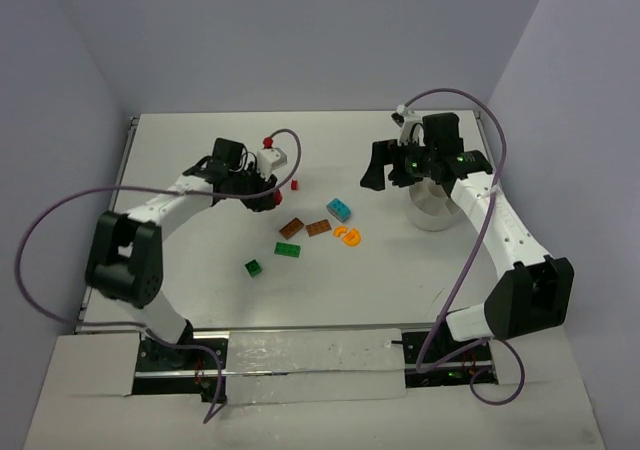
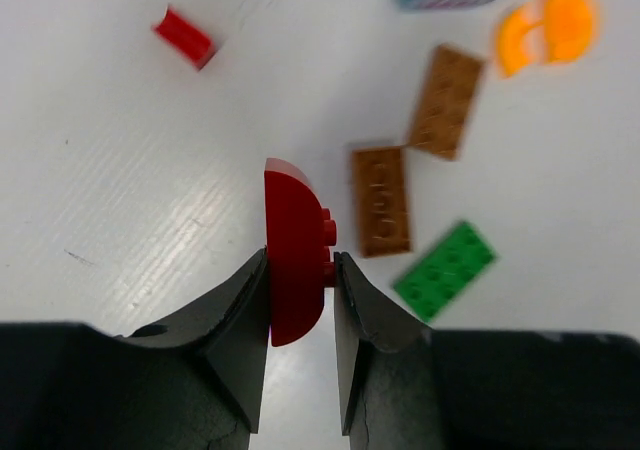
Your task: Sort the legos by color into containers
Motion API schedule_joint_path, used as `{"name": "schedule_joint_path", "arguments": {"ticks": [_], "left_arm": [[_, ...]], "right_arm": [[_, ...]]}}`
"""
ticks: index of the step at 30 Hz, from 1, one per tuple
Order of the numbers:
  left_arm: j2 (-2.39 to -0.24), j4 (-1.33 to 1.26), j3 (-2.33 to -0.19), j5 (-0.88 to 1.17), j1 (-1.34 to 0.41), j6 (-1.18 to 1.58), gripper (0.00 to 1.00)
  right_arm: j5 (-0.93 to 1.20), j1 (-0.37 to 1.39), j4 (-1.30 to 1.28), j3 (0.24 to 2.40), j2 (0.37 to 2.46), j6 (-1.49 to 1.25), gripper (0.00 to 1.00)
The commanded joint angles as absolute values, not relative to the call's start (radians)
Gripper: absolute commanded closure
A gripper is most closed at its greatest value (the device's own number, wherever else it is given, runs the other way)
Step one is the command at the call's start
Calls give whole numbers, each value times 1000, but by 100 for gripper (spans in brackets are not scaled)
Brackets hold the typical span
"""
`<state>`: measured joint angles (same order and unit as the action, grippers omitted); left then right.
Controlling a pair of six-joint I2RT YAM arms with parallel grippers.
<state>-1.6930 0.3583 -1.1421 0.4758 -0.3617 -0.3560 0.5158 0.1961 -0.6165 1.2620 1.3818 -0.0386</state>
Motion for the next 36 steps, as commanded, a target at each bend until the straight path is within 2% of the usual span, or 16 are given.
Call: {"name": "schedule_joint_path", "arguments": {"ticks": [1, 4, 9, 21, 31, 36], "left_arm": [[-1416, 226, -1084, 544, -433, -178, 100], [-1317, 216, -1062, 472, -487, -154, 100], [-1292, 241, -1081, 405, -559, -154, 100], [-1309, 262, -1119, 310, -651, -184, 100], [-1321, 274, -1141, 314, -678, -186, 100], [-1326, 279, -1151, 318, -689, -188, 100]], "right_arm": [[672, 227, -553, 1339, 1422, -209, 0], [768, 245, -538, 1356, 1462, -288, 0], [879, 283, -476, 1375, 1496, -402, 0], [873, 404, -468, 1420, 1594, -442, 2], [914, 434, -485, 1486, 1686, -437, 14], [942, 441, -482, 1505, 1714, -439, 27]]}}
